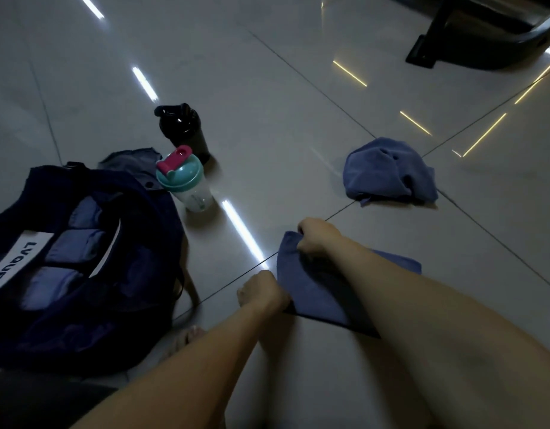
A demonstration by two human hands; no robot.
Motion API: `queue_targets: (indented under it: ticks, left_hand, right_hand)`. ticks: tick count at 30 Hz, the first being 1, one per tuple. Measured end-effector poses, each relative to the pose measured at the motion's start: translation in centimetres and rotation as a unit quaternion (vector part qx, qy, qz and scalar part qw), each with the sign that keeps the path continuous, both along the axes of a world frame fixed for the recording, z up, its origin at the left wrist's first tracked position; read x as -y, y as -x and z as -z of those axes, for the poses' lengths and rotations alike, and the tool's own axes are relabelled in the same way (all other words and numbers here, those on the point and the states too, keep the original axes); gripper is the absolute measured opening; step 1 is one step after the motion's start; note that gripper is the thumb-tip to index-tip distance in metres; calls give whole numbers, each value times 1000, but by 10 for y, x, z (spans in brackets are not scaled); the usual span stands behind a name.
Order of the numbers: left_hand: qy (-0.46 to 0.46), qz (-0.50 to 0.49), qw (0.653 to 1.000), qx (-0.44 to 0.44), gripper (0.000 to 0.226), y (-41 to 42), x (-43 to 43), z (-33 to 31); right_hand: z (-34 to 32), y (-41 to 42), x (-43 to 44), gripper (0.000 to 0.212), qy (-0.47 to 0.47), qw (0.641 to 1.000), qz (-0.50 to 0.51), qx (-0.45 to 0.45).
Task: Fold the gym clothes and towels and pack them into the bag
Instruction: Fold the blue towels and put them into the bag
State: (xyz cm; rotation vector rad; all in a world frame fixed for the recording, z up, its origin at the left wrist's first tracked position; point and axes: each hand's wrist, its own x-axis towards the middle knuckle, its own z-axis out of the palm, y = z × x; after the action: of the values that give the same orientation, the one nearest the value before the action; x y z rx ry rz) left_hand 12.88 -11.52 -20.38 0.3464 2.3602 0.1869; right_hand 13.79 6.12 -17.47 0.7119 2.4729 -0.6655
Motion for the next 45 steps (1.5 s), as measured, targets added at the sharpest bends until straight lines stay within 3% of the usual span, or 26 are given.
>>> queue_targets:
  ticks: [4,9,13,16,19,23,25,30,33,36,39,42,45]
  left_hand:
    - [-101,-43,991,75,19,20,-8,-9]
    - [-228,-63,971,40,19,48,-33,-64]
    - [-302,14,953,6,26,50,-56,-122]
    - [-352,57,933,-45,19,48,-66,-168]
    - [-407,86,897,-150,5,42,-66,-214]
    - [-463,110,855,-208,7,29,-59,-234]
    - [-463,110,859,-188,9,22,-49,-222]
    - [-367,159,910,-106,15,-8,-4,-153]
    - [-289,210,934,-21,15,-30,22,-117]
    - [-203,281,937,47,29,-45,38,-90]
    - [-143,291,939,115,30,-45,42,-73]
    - [-139,275,939,154,21,-39,33,-71]
    - [-198,207,944,167,12,-33,19,-74]
  right_hand:
    - [-24,-6,-20,24,78,995,41,-44]
    - [-76,-42,-57,11,138,971,129,-145]
    - [-132,-74,-75,14,161,947,174,-215]
    - [-174,-97,-82,12,157,923,216,-278]
    - [-212,-117,-78,21,171,882,243,-366]
    - [-228,-139,-70,28,154,867,230,-414]
    - [-218,-152,-64,28,162,872,221,-406]
    - [-148,-190,-17,27,204,891,247,-323]
    - [-100,-214,7,11,205,918,235,-243]
    - [-69,-234,24,14,195,954,179,-139]
    - [-58,-245,33,17,215,966,132,-63]
    - [-55,-249,25,19,246,958,144,-25]
    - [-57,-248,13,22,273,942,190,-45]
